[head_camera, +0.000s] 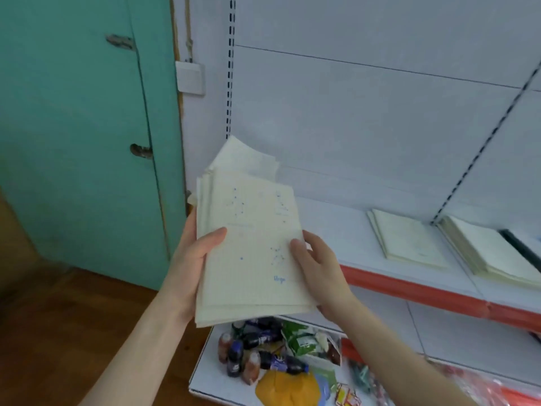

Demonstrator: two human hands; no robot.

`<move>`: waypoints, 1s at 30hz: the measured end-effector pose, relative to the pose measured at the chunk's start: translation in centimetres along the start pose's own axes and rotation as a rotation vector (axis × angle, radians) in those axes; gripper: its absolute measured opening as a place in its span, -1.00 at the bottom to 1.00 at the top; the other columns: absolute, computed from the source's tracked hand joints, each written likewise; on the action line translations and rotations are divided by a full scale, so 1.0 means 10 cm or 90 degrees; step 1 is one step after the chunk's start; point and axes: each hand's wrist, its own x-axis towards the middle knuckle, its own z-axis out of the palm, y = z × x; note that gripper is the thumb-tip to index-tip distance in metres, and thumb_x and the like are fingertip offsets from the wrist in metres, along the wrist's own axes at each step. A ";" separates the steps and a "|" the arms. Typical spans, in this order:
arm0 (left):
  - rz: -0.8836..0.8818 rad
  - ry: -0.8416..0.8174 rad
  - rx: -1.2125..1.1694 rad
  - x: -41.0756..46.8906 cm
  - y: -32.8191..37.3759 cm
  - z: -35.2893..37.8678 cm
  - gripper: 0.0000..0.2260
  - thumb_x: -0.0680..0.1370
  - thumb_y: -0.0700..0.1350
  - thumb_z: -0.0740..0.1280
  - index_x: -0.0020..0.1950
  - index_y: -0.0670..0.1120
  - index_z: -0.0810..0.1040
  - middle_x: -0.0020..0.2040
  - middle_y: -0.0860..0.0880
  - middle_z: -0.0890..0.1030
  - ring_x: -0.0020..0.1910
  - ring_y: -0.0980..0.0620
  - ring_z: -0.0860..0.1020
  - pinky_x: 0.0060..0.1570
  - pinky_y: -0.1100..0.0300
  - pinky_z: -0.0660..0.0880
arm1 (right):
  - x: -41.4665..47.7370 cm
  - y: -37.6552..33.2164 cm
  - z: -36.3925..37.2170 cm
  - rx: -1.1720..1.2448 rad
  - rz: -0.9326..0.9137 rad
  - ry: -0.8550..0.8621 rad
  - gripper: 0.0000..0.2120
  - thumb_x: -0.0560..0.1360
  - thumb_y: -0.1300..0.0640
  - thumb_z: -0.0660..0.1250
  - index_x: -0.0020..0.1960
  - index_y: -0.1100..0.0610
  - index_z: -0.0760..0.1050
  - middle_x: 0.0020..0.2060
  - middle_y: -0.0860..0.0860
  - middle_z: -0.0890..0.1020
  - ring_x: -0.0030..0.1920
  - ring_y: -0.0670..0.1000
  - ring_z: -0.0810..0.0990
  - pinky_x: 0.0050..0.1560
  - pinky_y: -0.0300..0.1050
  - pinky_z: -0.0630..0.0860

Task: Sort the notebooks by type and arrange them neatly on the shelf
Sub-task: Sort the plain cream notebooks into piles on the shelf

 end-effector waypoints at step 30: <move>-0.170 0.045 0.255 1.59 -2.00 2.99 -0.76 0.52 -0.25 0.30 0.16 -0.14 0.40 -0.10 -0.02 0.55 -0.16 0.02 0.56 -0.28 0.17 0.47 | 0.98 1.08 -3.37 -0.070 0.120 0.208 -0.69 0.57 0.10 0.22 0.30 0.11 0.39 0.09 0.01 0.58 0.07 -0.05 0.55 0.03 -0.27 0.51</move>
